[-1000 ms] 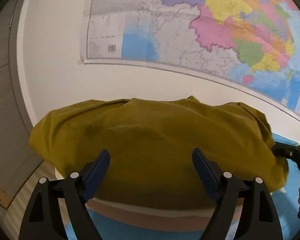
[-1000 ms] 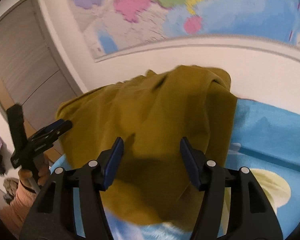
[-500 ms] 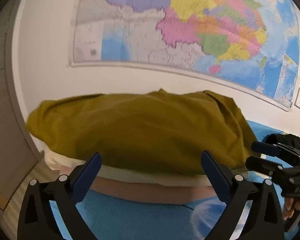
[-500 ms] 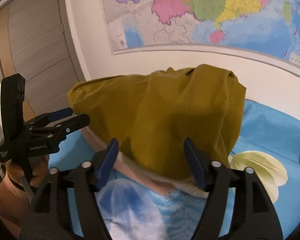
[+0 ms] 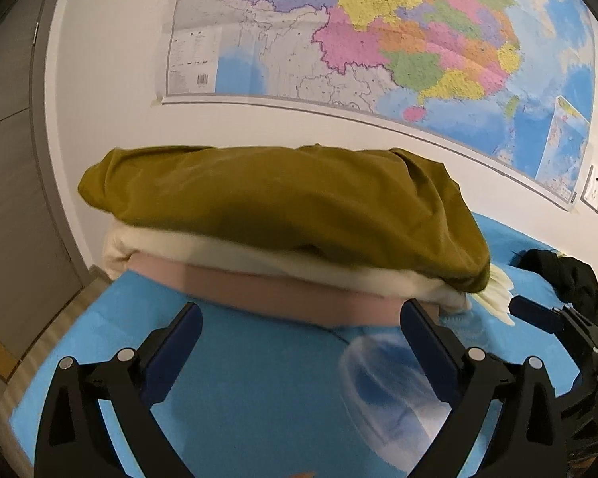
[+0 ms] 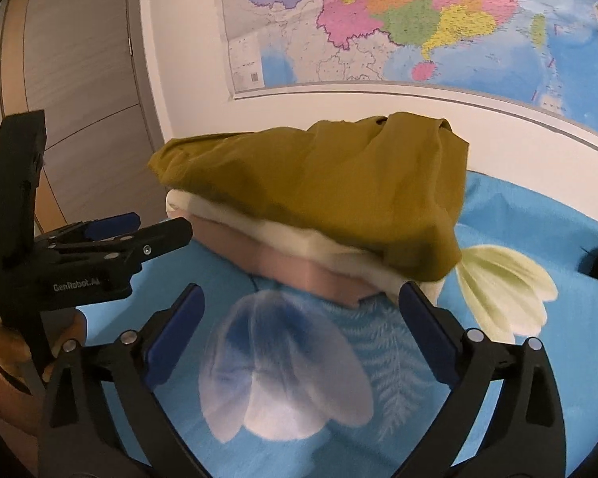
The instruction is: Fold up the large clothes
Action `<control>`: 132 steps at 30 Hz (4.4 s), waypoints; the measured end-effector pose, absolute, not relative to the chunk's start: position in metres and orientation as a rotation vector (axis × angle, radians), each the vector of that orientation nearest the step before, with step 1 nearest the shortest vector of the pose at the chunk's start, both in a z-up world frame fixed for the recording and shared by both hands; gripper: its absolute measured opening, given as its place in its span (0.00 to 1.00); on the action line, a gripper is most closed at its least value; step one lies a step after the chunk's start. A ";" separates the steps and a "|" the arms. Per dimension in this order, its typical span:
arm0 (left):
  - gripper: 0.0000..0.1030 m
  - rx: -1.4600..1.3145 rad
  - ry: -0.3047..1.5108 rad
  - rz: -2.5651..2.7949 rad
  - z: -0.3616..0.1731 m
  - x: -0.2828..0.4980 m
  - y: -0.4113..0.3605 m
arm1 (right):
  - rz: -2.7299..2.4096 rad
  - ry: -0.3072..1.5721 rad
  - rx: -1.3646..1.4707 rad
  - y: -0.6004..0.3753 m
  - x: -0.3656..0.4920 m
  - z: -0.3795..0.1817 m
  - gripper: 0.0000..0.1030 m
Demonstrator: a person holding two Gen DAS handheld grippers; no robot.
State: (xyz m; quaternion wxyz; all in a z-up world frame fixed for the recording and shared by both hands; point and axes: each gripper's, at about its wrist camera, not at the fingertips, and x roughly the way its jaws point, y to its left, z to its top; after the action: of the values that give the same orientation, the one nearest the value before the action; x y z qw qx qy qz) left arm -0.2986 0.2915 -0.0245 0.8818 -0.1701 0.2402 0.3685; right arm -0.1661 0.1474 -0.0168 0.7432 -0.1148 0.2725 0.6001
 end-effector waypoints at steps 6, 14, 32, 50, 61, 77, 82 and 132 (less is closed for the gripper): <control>0.93 -0.355 0.524 0.790 -0.031 -0.308 0.274 | 1.297 0.621 -0.248 0.131 -0.174 -0.023 0.94; 0.93 -0.335 0.549 0.798 -0.037 -0.311 0.257 | 1.279 0.637 -0.259 0.118 -0.183 -0.031 0.94; 0.93 -0.318 0.548 0.807 -0.035 -0.317 0.247 | 1.277 0.629 -0.249 0.105 -0.192 -0.027 0.94; 0.93 -0.306 0.539 0.815 -0.032 -0.318 0.241 | 1.274 0.634 -0.240 0.101 -0.193 -0.027 0.94; 0.93 -0.302 0.539 0.814 -0.032 -0.318 0.238 | 1.271 0.636 -0.234 0.100 -0.192 -0.027 0.94; 0.93 -0.302 0.542 0.808 -0.032 -0.314 0.238 | 1.268 0.633 -0.225 0.097 -0.189 -0.025 0.94; 0.93 -0.299 0.542 0.807 -0.031 -0.313 0.238 | 1.269 0.630 -0.226 0.097 -0.189 -0.025 0.94; 0.93 -0.288 0.549 0.788 -0.032 -0.305 0.236 | 1.271 0.630 -0.214 0.094 -0.185 -0.024 0.94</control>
State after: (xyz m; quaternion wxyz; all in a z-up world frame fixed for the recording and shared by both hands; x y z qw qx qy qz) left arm -0.3047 0.2361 -0.0323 0.8771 -0.1378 0.2630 0.3775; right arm -0.1852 0.0937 -0.0244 0.7536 -0.0979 0.2887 0.5824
